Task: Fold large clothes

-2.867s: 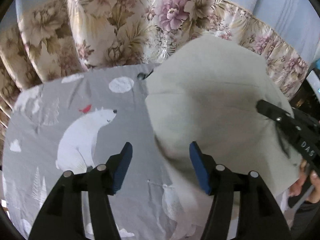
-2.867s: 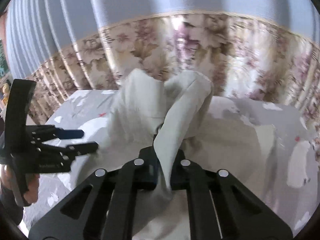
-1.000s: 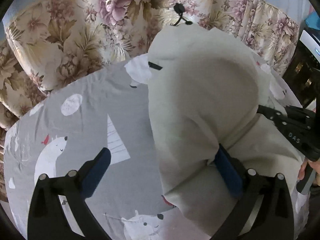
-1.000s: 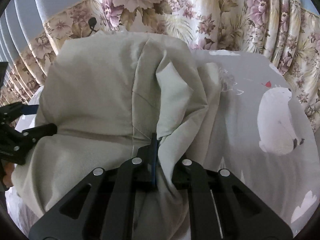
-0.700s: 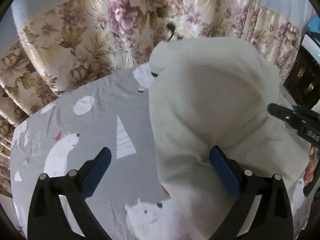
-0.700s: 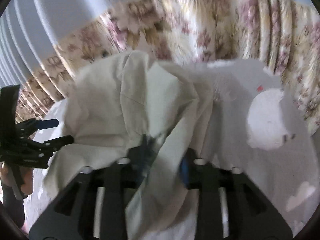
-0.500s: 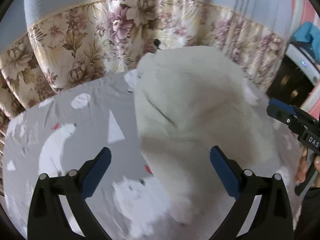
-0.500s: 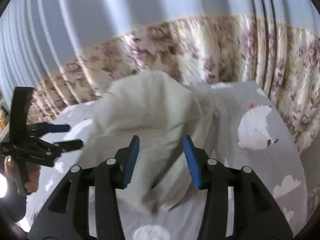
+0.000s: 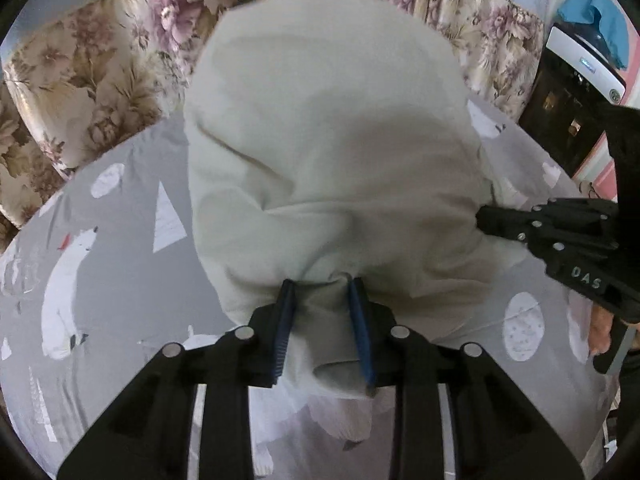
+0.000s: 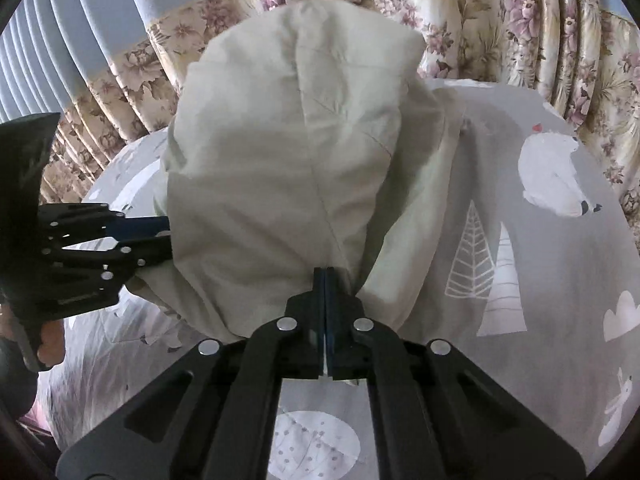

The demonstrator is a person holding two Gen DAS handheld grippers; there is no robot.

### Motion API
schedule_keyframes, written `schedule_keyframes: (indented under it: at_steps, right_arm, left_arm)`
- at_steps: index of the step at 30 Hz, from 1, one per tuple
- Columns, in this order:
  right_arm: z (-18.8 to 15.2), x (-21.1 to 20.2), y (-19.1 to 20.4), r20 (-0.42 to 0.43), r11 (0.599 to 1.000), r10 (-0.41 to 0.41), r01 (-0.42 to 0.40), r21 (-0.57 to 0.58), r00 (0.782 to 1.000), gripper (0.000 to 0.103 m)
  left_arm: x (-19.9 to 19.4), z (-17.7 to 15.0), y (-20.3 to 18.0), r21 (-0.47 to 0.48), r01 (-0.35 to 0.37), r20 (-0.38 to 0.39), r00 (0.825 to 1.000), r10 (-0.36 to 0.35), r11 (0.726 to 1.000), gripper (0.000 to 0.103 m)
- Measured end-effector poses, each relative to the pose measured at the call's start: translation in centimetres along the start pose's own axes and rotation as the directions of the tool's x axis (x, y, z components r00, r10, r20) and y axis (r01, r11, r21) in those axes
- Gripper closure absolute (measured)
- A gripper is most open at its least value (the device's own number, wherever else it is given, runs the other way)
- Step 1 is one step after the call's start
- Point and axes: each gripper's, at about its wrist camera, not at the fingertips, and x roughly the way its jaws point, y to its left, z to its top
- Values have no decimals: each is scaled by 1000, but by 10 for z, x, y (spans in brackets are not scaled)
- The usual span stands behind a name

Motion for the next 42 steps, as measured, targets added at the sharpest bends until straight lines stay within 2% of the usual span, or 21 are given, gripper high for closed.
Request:
schedule_keyframes:
  at_steps: [6, 9, 10, 11, 13, 14, 16, 19, 20, 21, 22, 23, 24, 26, 28, 29, 31, 36, 39, 42]
  right_arm:
    - [1, 3, -7, -5, 999, 20, -20, 25, 1000, 103]
    - [10, -13, -16, 20, 993, 89, -90, 72, 996, 103]
    - [15, -21, -19, 47, 989, 113, -117, 93, 992, 92]
    - [21, -31, -24, 85, 983, 136, -146, 114, 987, 66]
    - [37, -43, -29, 142, 984, 107, -125, 124, 984, 43]
    - [48, -45, -32, 153, 987, 86, -105, 124, 985, 43]
    - [71, -39, -41, 159, 986, 76, -98, 136, 984, 43]
    - [96, -18, -52, 143, 984, 57, -79, 159, 988, 44]
    - [104, -7, -55, 125, 982, 66, -86, 167, 990, 47]
    - [107, -1, -56, 114, 981, 76, -95, 172, 991, 54]
    - [112, 11, -56, 94, 976, 116, -131, 175, 989, 78]
    - [114, 16, -56, 84, 979, 112, -124, 164, 990, 97]
    - [115, 19, -52, 75, 988, 63, -72, 133, 995, 98]
    - [115, 26, -42, 46, 993, -121, 120, 19, 992, 100]
    - [111, 35, -37, 29, 955, -281, 282, -88, 959, 100]
    - [109, 38, -39, 16, 949, -302, 302, -96, 953, 100]
    - [102, 42, -49, 3, 948, -306, 305, -85, 952, 100]
    - [87, 55, -72, -25, 951, -309, 308, -39, 951, 100]
    - [84, 59, -80, -31, 958, -287, 287, -2, 957, 100]
    - [86, 60, -81, -32, 961, -276, 276, 8, 961, 100]
  left_arm:
    - [1, -3, 1, -2, 14, -3, 1000, -14, 1000, 73]
    - [-19, 2, 4, -19, 39, 23, 999, -39, 999, 72]
    - [-26, 5, 5, -15, 38, 39, 999, -38, 999, 72]
    - [-37, 9, 7, -13, 26, 66, 997, -26, 1000, 70]
    - [-53, 20, 14, -16, -1, 112, 994, 3, 1000, 39]
    - [-59, 29, 22, -26, -16, 135, 991, 19, 1000, 34]
    - [-60, 44, 39, -52, -35, 138, 990, 42, 998, 32]
    - [-38, 68, 76, -115, 9, 91, 996, 2, 993, 32]
    - [-27, 76, 90, -152, 36, 69, 997, -26, 988, 32]
    - [-19, 81, 97, -174, 60, 59, 997, -51, 983, 32]
    - [-14, 84, 102, -187, 92, 55, 995, -83, 978, 32]
    - [-10, 87, 106, -199, 143, 62, 989, -133, 969, 32]
    - [-7, 89, 107, -203, 179, 71, 983, -168, 963, 32]
    - [-2, 94, 104, -200, 227, 75, 973, -216, 953, 34]
    - [10, 99, 98, -198, 278, 66, 961, -270, 940, 40]
    - [13, 102, 93, -193, 265, 67, 964, -257, 945, 41]
    - [17, 110, 75, -143, 186, 62, 982, -179, 972, 44]
    - [43, 121, 44, -18, 69, 47, 997, -68, 997, 44]
    - [56, 121, 50, -34, 99, 21, 995, -98, 995, 41]
    - [66, 118, 62, -69, 147, 8, 989, -147, 987, 34]
